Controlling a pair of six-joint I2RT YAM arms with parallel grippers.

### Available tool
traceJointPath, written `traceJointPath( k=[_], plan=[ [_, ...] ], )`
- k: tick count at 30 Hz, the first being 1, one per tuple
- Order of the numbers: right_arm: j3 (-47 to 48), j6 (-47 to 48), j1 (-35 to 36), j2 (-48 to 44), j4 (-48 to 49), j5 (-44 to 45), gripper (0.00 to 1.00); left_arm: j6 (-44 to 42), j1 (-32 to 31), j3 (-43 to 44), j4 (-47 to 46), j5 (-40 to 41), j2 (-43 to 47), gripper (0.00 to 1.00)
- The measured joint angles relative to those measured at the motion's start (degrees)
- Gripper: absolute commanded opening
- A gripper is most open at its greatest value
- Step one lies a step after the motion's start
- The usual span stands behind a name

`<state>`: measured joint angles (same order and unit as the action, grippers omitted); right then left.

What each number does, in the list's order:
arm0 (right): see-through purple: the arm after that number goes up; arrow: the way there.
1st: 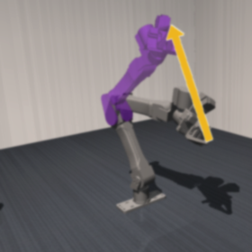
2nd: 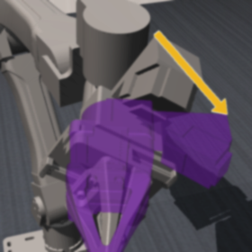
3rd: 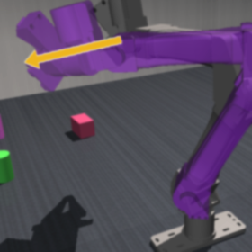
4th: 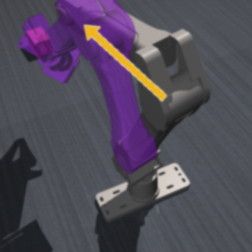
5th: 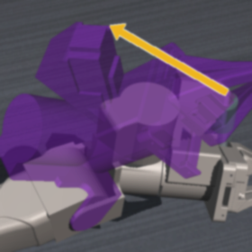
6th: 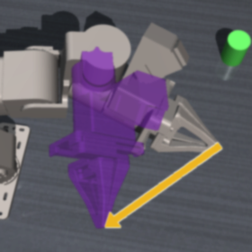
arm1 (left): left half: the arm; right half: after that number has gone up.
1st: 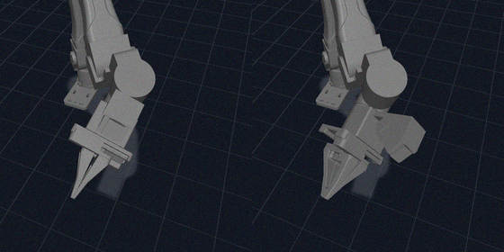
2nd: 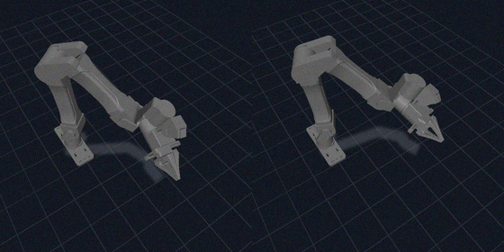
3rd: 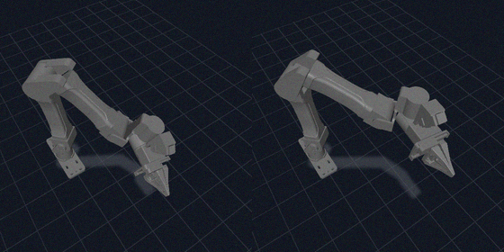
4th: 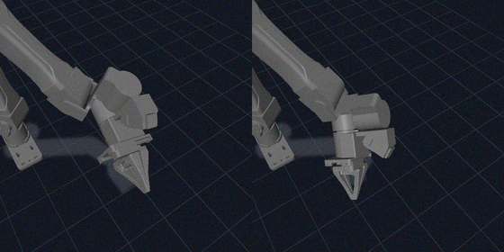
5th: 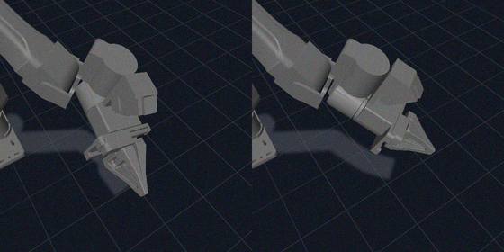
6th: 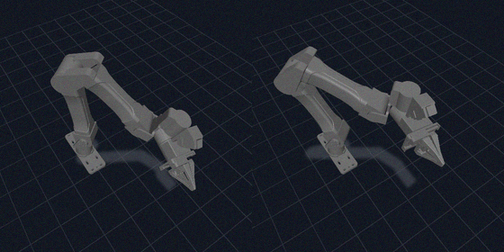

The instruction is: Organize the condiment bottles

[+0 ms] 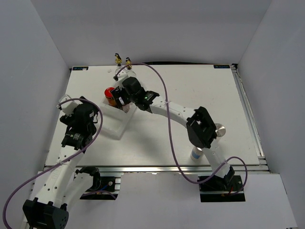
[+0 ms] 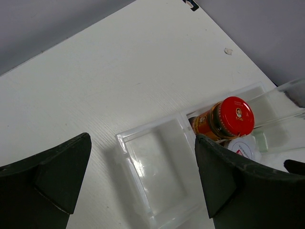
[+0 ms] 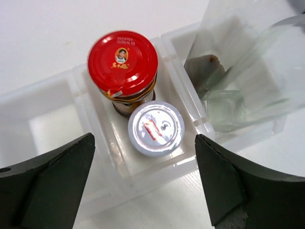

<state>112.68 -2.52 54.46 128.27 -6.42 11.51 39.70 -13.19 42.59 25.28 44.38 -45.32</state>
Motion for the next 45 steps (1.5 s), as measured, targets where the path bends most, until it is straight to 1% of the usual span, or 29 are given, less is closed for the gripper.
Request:
traceJointPath(
  k=[2,4,8,11,14,16,19,21,26,29,30,31,33,35,38,42,45],
  plan=[
    [-3.30,-0.33,0.00,-4.22,0.26,-0.50,0.89,0.00,0.00,0.39,-0.09,-0.61,-0.13,0.98],
    [-9.27,-0.94,0.00,-10.54,0.63,-0.79,0.90,-0.02,0.00,0.79,-0.48,-1.66,-0.11,0.98],
    [-23.10,-2.08,-0.04,-25.00,2.51,0.94,0.89,-0.48,0.00,1.40,-2.47,-5.14,-0.17,0.98],
    [-33.44,-3.23,-0.70,-35.80,2.91,3.87,0.89,-1.22,-0.13,1.40,-4.66,-9.73,-0.76,0.98],
    [-41.77,-4.90,-4.52,-44.70,1.60,6.21,0.89,-1.73,-1.53,1.40,-6.95,-13.33,-2.03,0.98],
    [-46.77,-6.49,-9.88,-50.03,-0.15,7.30,0.89,-1.97,-3.43,1.40,-7.85,-14.47,-2.99,0.98],
    [-51.28,-9.03,-18.12,-56.15,-4.11,8.90,0.89,-2.45,-8.13,1.40,-8.31,-14.71,-4.57,0.98],
    [-53.40,-10.73,-22.38,-60.43,-7.58,11.30,0.89,-3.28,-13.03,1.53,-8.98,-14.10,-5.92,0.98],
    [-56.30,-14.23,-25.70,-68.76,-13.88,15.47,0.90,-6.67,-23.69,4.42,-11.15,-15.78,-11.72,0.98],
    [-58.95,-16.06,-28.39,-72.41,-14.56,17.27,0.89,-10.29,-31.08,8.04,-12.48,-17.38,-17.92,0.98],
    [-59.98,-16.48,-29.35,-73.33,-14.49,17.51,0.89,-12.26,-34.80,9.77,-13.31,-18.84,-20.68,0.98],
    [-61.09,-16.79,-30.38,-74.16,-14.53,17.68,0.89,-13.00,-36.17,10.34,-13.73,-19.58,-21.75,0.98],
    [-62.55,-17.31,-33.09,-74.93,-14.71,17.18,0.89,-16.35,-42.16,12.66,-14.47,-21.90,-25.62,0.98],
    [-62.99,-18.01,-35.58,-74.90,-14.86,16.63,0.89,-19.82,-47.60,15.28,-15.54,-26.34,-29.64,0.98],
    [-63.12,-18.45,-38.16,-75.36,-14.82,15.54,0.89,-24.72,-52.94,18.69,-17.84,-35.56,-35.12,0.98],
    [-63.87,-18.51,-39.56,-76.96,-14.56,12.85,0.89,-29.38,-55.87,22.34,-20.24,-46.10,-40.89,0.98],
    [-64.04,-18.43,-39.89,-78.07,-14.23,11.34,0.89,-32.04,-57.31,24.72,-20.48,-49.59,-44.30,0.98]
  ],
)
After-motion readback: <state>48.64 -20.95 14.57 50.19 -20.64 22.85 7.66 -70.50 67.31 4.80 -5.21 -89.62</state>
